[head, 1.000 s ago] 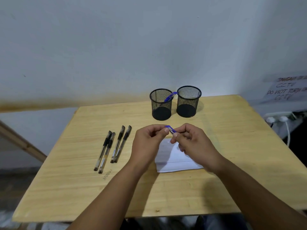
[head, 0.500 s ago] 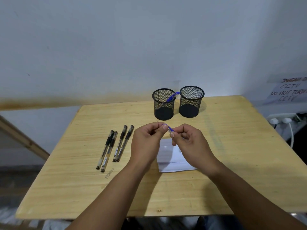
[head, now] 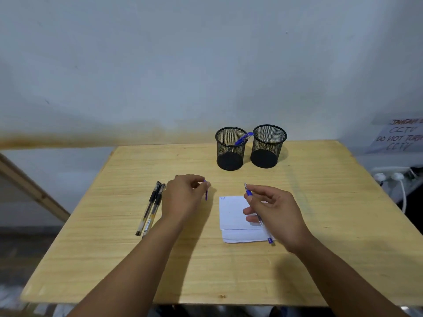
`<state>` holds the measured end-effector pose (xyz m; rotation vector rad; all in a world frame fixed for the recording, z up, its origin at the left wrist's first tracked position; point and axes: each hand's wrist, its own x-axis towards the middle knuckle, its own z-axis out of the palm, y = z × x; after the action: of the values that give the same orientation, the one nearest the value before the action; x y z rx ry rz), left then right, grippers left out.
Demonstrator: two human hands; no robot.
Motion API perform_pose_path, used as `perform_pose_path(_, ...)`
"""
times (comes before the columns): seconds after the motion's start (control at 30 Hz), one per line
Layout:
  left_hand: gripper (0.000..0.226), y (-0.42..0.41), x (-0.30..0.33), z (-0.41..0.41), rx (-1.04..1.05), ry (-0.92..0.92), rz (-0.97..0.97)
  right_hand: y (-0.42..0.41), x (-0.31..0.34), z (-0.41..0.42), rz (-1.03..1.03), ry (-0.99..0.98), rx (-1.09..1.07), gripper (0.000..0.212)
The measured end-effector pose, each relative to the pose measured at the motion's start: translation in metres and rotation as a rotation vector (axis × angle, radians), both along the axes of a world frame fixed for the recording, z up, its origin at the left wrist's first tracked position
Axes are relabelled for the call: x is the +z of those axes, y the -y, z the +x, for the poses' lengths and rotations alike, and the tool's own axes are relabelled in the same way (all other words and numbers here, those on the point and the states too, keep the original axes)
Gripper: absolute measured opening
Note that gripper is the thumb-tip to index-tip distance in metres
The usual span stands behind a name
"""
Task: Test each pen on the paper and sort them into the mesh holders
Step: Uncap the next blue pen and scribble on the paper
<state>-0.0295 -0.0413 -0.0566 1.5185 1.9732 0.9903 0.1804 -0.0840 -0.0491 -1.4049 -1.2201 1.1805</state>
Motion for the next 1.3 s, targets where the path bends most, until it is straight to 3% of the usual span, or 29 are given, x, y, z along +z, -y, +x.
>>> perform_pose_path(0.2, 0.021, -0.005, -0.006, 0.000, -0.059, -0.370, -0.043, -0.001, -0.003, 0.000, -0.030, -0.019, -0.004, 0.021)
perform_pose_path(0.37, 0.032, -0.007, -0.013, -0.004, -0.092, -0.483, -0.039, -0.002, -0.001, 0.001, -0.081, -0.235, 0.081, 0.034)
perform_pose_path(0.53, 0.019, 0.019, -0.012, 0.009, -0.238, -0.433, 0.240, -0.005, -0.007, 0.004, -0.027, -0.313, 0.077, 0.041)
perform_pose_path(0.63, 0.015, 0.043, -0.021, 0.021, -0.395, -0.363, 0.236, -0.008, -0.010, 0.003, 0.086, -0.180, -0.035, 0.035)
perform_pose_path(0.7, 0.014, 0.048, -0.032, 0.024, -0.436, -0.375, 0.212, -0.013, -0.010, -0.002, 0.085, -0.209, -0.120, 0.025)
perform_pose_path(0.77, 0.026, 0.051, -0.041, 0.024, -0.438, -0.399, 0.186, -0.018, -0.011, -0.007, 0.084, -0.159, -0.146, 0.016)
perform_pose_path(0.9, 0.039, 0.051, -0.043, 0.021, -0.455, -0.480, 0.194, -0.028, -0.015, -0.017, 0.138, 0.020, -0.053, 0.013)
perform_pose_path(1.07, 0.039, 0.049, -0.043, 0.019, -0.470, -0.530, 0.197, -0.039, -0.024, -0.027, 0.131, 0.152, 0.036, 0.009)
perform_pose_path(1.3, 0.057, 0.049, -0.044, 0.018, -0.485, -0.499, 0.149, -0.048, -0.035, -0.027, 0.138, 0.197, 0.027, 0.008)
